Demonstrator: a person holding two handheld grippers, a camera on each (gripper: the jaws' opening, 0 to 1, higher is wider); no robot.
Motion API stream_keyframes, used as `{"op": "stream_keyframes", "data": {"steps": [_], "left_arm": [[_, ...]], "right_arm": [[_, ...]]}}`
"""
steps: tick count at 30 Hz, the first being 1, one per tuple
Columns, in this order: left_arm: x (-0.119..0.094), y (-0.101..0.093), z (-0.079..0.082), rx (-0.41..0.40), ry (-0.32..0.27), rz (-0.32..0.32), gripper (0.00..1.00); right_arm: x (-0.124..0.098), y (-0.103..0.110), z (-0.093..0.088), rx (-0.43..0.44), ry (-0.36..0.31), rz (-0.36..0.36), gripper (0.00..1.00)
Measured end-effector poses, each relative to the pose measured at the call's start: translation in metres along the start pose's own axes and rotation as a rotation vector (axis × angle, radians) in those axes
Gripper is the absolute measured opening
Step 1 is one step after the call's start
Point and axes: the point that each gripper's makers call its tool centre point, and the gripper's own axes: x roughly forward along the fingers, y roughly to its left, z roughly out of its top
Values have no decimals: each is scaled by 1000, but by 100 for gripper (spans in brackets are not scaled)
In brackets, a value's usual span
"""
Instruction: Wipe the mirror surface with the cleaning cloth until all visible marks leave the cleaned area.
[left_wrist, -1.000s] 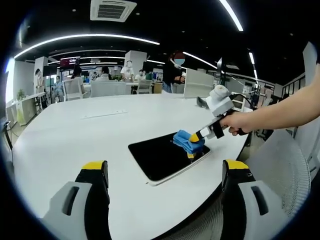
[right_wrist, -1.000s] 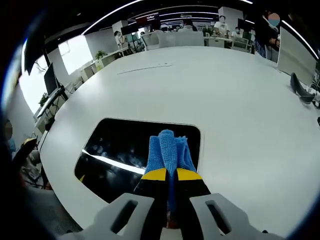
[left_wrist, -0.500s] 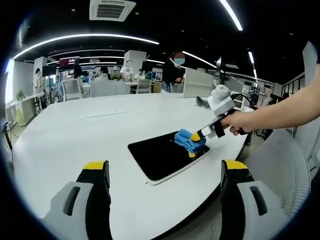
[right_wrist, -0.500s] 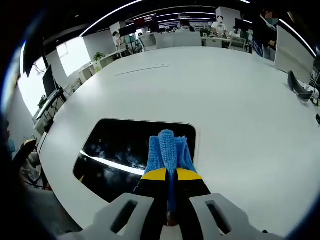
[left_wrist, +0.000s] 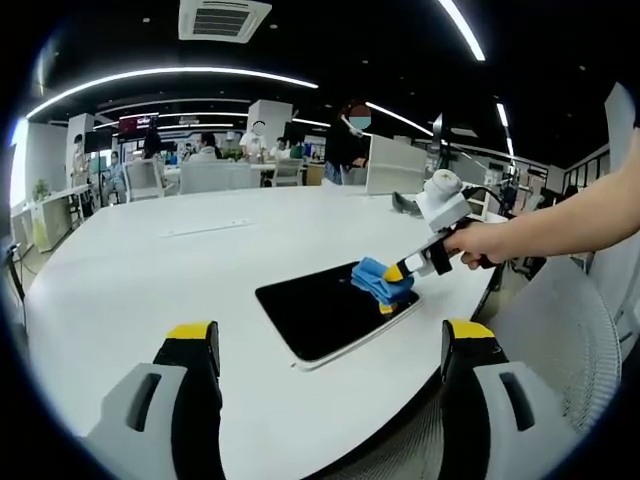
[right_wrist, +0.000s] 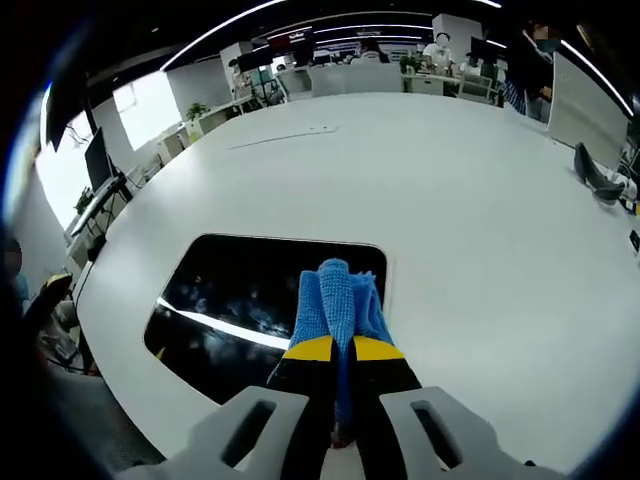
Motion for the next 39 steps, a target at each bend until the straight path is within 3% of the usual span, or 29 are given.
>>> {"op": "stream_keyframes", "data": {"steps": [9,21,23,25,39], "left_arm": [[0,1,1,2,-7,7,93],[-2,6,2,-23,-15,27,92],[-1,6,2,-20,-13,29,92],[-1,5,1,-15,-7,23,92],[-1,5,1,-16,-11,26,92]], "right_arm": [[0,2,-2,-110,19,5,0],[-15,14,-18,-169,30,47,0],[-17,17,-20,-236,20,81,0],[-20,17,-23,-215,26,90,0],[-29,23,-35,-289,47,134,0]]}}
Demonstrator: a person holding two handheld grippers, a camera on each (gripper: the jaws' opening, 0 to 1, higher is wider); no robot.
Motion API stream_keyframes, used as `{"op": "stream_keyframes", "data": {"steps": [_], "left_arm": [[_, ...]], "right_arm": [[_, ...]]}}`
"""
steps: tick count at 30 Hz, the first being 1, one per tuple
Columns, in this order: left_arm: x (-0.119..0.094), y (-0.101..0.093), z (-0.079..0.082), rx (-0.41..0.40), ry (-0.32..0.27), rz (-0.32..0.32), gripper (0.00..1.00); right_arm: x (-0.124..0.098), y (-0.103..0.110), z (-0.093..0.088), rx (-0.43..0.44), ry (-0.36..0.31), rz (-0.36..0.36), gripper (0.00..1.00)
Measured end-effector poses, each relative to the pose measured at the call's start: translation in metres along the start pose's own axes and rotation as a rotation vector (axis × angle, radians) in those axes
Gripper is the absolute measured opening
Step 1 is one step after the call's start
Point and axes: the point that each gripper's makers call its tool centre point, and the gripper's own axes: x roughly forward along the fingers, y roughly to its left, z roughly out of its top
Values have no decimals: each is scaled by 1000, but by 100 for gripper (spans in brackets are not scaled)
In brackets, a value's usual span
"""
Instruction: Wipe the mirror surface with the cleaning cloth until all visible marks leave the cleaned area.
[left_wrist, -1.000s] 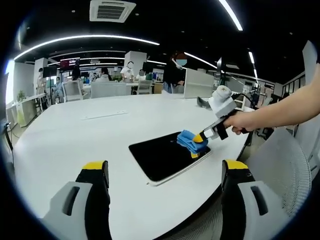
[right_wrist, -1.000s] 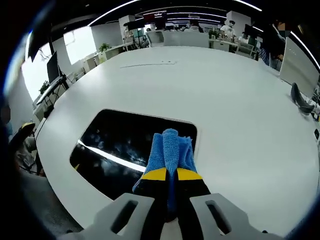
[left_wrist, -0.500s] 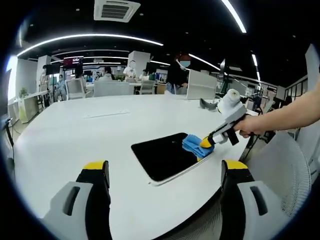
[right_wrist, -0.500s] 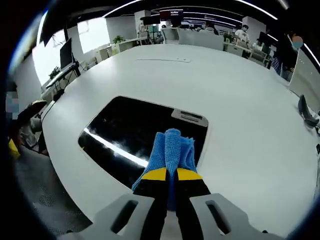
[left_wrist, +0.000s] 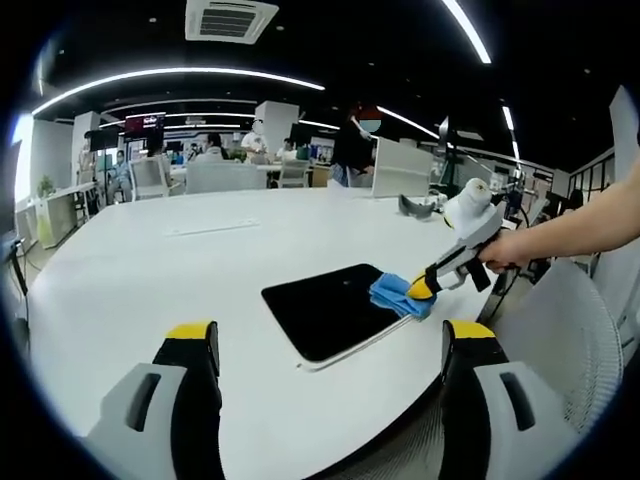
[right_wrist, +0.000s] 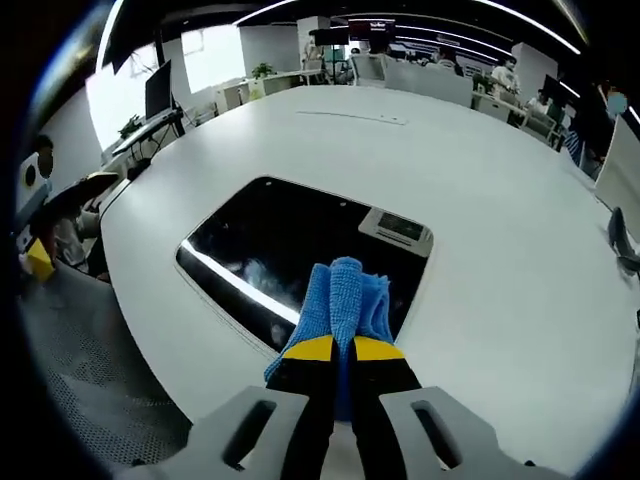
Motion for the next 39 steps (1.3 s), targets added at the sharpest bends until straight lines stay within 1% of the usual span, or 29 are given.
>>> {"op": "stream_keyframes", "data": {"steps": [3,6,10,11,12,13,14,18,22,25,27,32,39], "left_arm": [[0,0,0,4,4,-2,91],[0,0,0,2,3,-1,91],[0,-1,-1,4,8,-5,91],[0,-1,-1,4,8,-5,91],[0,-1,-1,3,9,-6,91],[0,-1,-1,2,9,-7,91],[0,-2,-2,0,12,-10,90],[1,-3,-4,1,27,-18,89],[0,-2,-3,3,18,-14,90],[1,-2,-3,5,21,-13,91],[1,-2,-3,4,21,-14,91],[1,-2,-4,2,22,-13,91],[0,-1,-1,2,8,-11,91]], "right_arm": [[-2,3,-2,-36,13,11,0],[-2,3,-3,-51,19,12,0],[-2,3,-3,-54,11,25,0],[-2,3,-3,-75,8,32,0],[-2,4,-2,-157,-2,40,0],[-2,5,-2,-167,-5,43,0],[-2,5,-3,-152,-5,49,0],[-2,4,-3,-136,-27,85,0],[-2,5,-2,-112,-48,103,0],[-1,7,-1,-126,-60,111,0],[1,8,1,-122,-61,118,0],[4,15,5,-144,-58,145,0],[9,24,10,-151,-64,164,0]]}}
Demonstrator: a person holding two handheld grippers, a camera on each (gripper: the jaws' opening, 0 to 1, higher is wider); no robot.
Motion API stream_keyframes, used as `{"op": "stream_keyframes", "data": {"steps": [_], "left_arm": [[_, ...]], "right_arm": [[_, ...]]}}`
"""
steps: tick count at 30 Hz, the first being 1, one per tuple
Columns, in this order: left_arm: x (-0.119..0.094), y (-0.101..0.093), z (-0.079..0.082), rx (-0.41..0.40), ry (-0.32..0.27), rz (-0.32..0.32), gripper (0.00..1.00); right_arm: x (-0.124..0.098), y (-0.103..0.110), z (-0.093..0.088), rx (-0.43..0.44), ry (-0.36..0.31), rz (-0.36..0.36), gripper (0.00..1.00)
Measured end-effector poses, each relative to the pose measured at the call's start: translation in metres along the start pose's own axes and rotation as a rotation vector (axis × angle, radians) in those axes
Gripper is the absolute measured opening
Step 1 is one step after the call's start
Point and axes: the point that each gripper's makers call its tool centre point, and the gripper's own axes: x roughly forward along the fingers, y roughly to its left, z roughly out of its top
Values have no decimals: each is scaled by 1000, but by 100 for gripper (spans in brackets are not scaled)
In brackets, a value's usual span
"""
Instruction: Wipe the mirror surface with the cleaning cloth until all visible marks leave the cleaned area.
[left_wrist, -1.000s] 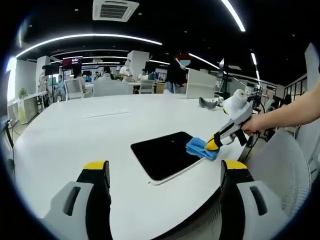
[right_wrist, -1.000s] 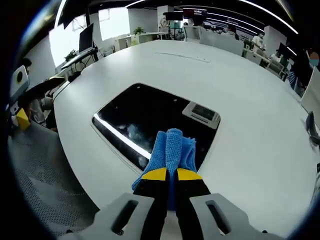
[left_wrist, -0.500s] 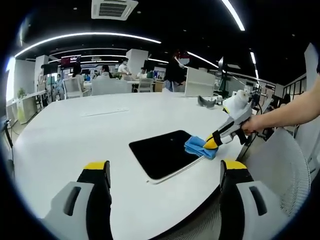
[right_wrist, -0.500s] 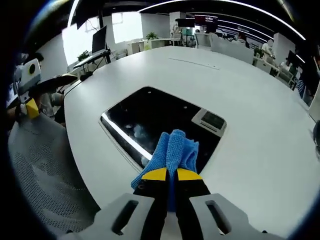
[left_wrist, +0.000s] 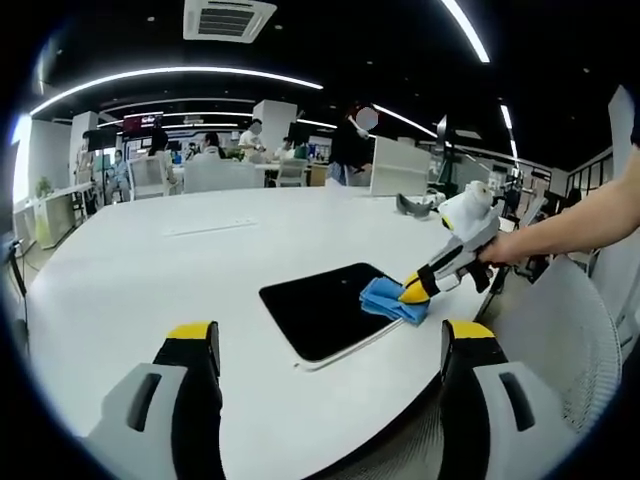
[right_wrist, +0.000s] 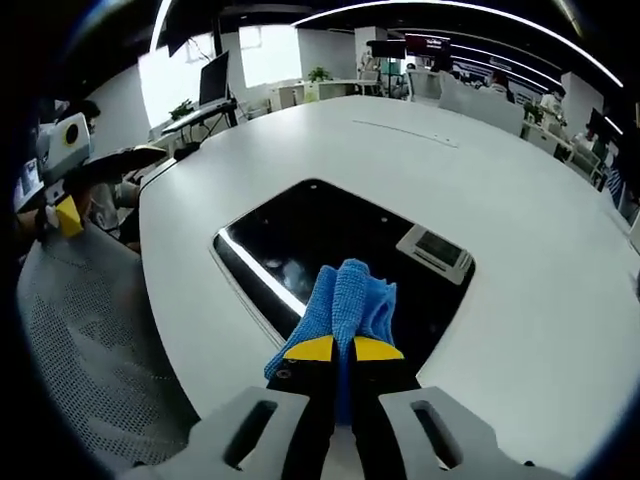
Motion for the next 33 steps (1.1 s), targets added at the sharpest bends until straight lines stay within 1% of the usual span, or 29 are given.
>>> {"op": "stream_keyframes", "data": {"steps": [17,26,33], "left_arm": [[1,0,1,-1,-3,-1,91],[1,0,0,0,-2,-2,91],[1,0,0,0,-3,-2,91]], "right_arm": [[16,21,16,-23,0,56,0],[29,40,28,-31,-6,98,0],[40,58,40,-64,-6,130,0]]}}
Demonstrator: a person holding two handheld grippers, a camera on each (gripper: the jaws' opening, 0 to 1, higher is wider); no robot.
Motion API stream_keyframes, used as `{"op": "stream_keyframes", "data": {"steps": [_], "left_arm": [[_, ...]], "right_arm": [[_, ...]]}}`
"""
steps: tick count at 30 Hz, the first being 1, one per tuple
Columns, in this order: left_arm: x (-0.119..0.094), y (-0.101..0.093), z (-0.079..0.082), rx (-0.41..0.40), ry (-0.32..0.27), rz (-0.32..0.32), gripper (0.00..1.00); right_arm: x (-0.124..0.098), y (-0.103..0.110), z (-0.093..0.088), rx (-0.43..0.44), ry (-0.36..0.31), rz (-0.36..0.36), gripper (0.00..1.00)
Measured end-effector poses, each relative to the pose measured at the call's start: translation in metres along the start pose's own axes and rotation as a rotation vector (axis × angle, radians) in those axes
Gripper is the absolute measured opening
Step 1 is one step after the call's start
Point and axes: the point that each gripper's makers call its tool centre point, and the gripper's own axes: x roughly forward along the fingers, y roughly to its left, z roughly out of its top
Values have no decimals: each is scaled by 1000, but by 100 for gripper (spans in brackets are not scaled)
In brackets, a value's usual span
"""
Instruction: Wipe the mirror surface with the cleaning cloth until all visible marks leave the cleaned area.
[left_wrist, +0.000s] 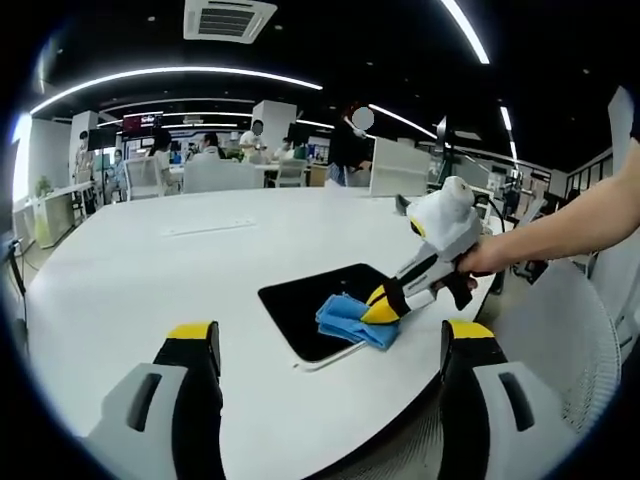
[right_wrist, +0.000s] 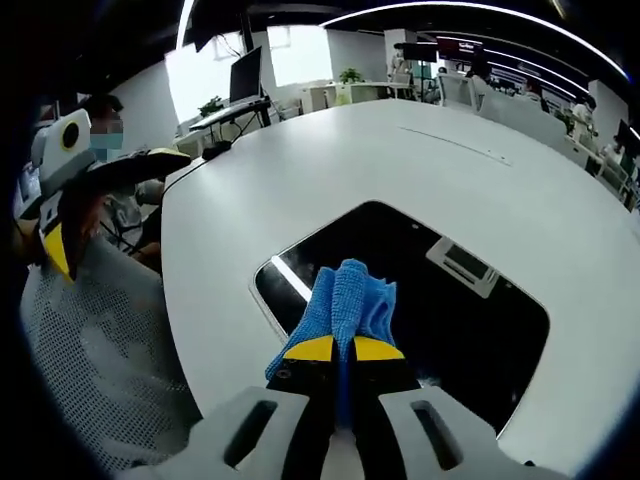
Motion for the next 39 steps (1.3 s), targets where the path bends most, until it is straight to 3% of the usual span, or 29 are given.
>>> {"op": "stream_keyframes", "data": {"steps": [27,39], "left_arm": [[-1,1,0,2,-4,0,90],[1,-1,-2,4,12,-12,90]], "right_arm": [[26,30,23,-6,-23,29,0],[39,43,34,-60,-15,32,0]]}}
